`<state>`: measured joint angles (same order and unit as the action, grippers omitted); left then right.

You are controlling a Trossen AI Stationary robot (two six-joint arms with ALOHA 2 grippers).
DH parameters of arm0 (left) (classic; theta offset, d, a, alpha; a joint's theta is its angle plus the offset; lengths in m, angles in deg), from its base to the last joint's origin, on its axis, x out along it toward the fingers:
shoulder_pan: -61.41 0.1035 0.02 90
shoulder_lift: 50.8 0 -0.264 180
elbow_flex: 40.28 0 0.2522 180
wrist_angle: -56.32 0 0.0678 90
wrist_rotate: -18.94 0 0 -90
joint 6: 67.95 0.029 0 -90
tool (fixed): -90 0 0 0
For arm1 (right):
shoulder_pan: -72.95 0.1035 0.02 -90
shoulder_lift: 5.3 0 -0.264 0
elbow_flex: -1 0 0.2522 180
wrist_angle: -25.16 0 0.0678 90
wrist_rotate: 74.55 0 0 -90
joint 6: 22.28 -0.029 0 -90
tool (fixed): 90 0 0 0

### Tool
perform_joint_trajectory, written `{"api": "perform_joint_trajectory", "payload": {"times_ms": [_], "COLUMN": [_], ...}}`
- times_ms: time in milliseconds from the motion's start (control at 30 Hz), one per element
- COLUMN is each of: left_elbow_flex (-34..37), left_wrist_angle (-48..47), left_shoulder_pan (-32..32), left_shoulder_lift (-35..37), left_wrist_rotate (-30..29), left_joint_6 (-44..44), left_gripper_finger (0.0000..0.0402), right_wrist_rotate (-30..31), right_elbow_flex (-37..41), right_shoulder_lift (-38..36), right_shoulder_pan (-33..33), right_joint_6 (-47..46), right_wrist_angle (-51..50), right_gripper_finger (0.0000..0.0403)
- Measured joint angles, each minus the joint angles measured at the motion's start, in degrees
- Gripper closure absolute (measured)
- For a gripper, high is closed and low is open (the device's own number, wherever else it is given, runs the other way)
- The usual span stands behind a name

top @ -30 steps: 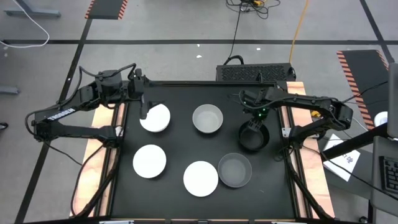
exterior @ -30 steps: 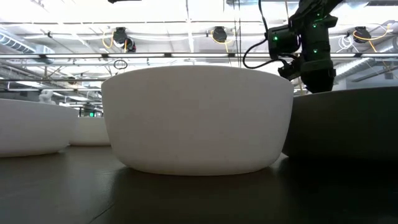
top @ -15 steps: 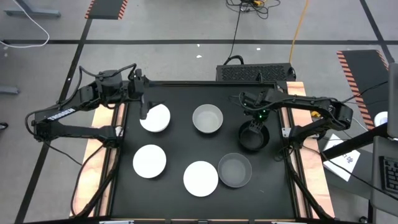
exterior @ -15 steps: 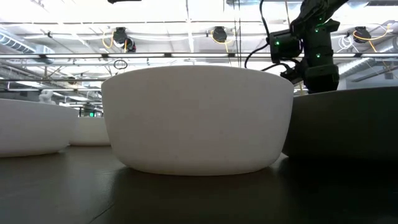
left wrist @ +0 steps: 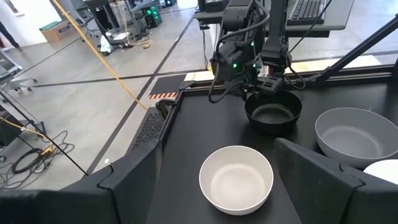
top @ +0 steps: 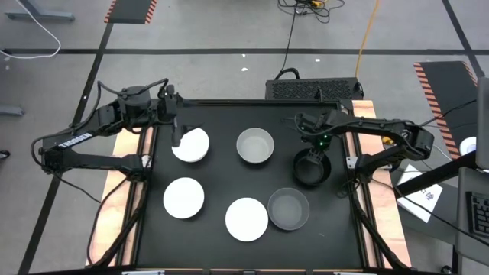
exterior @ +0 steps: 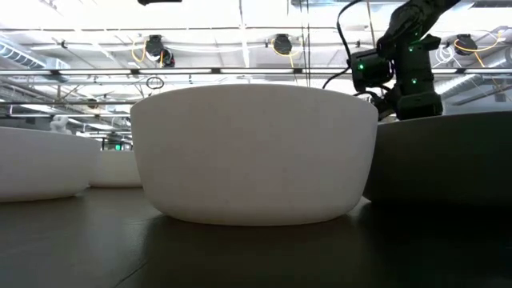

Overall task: Nest bowls inside each other
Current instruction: Stack the black bowl on the light gray bowl

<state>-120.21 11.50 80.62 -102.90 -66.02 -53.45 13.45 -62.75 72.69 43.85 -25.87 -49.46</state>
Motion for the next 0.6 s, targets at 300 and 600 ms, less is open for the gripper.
{"api": "perform_joint_trajectory", "payload": {"times_ms": [300, 600], "left_elbow_flex": [0.00, 0.00], "left_wrist_angle": [-0.10, -0.08], "left_shoulder_pan": [0.00, 0.00], "left_shoulder_lift": [0.00, 0.00], "left_wrist_rotate": [-0.01, 0.00], "left_joint_6": [0.02, 0.07], "left_gripper_finger": [0.0087, 0.0087], "right_wrist_rotate": [-0.07, -0.07], "right_elbow_flex": [2.55, 3.01], "right_shoulder_lift": [0.02, 0.02], "right_shoulder_pan": [-0.94, -0.94], "right_joint_6": [1.07, 1.30], "right_wrist_angle": [1.55, 2.40], "right_gripper_finger": [0.0225, 0.0225]}}
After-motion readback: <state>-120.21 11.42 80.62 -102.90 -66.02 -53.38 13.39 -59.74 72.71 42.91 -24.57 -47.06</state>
